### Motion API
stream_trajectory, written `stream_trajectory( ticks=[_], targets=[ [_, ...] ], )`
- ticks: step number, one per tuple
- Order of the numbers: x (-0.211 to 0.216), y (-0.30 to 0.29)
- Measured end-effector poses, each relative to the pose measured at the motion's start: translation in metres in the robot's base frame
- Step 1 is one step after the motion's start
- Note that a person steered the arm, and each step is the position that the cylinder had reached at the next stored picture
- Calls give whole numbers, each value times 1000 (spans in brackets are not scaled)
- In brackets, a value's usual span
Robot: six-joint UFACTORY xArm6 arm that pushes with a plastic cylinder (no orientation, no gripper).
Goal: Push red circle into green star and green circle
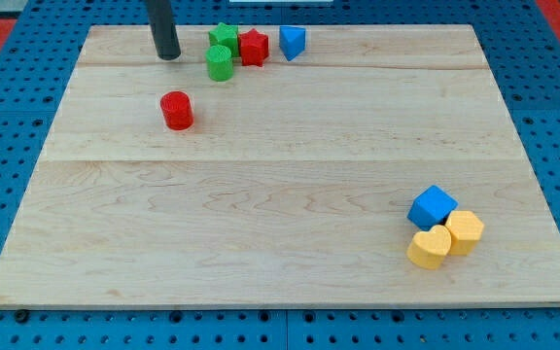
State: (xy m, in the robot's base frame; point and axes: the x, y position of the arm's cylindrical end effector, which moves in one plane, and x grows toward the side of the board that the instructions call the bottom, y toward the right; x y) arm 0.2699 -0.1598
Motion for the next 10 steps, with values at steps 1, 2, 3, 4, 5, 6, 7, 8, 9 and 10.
stream_trajectory(
  ticks=[1, 2, 3, 4, 5, 6, 7, 8, 9, 10],
  targets=[
    [35, -6],
    [92, -42],
    [143, -43],
    [172, -22],
    [171, -3],
    [161, 10],
    [140, 18],
    [108, 28],
    [79, 27],
    [51, 38]
  ],
)
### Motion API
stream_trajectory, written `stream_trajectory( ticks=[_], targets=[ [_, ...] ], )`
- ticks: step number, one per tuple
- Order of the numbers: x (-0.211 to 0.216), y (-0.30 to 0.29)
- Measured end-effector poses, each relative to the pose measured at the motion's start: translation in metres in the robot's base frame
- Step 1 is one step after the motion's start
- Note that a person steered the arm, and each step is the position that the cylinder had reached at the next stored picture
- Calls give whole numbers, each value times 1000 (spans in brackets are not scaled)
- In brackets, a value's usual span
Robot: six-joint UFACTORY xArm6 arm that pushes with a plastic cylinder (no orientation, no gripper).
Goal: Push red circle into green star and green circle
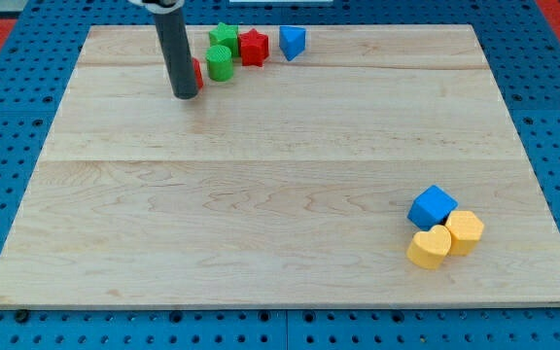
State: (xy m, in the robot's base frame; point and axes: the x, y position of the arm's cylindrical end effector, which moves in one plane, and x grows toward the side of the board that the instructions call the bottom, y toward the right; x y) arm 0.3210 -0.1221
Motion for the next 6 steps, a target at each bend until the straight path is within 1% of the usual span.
stream_trajectory(
  ticks=[2, 3, 4, 6],
  targets=[
    [-15, -30],
    [-35, -9],
    [-42, 13],
    [-42, 13]
  ],
)
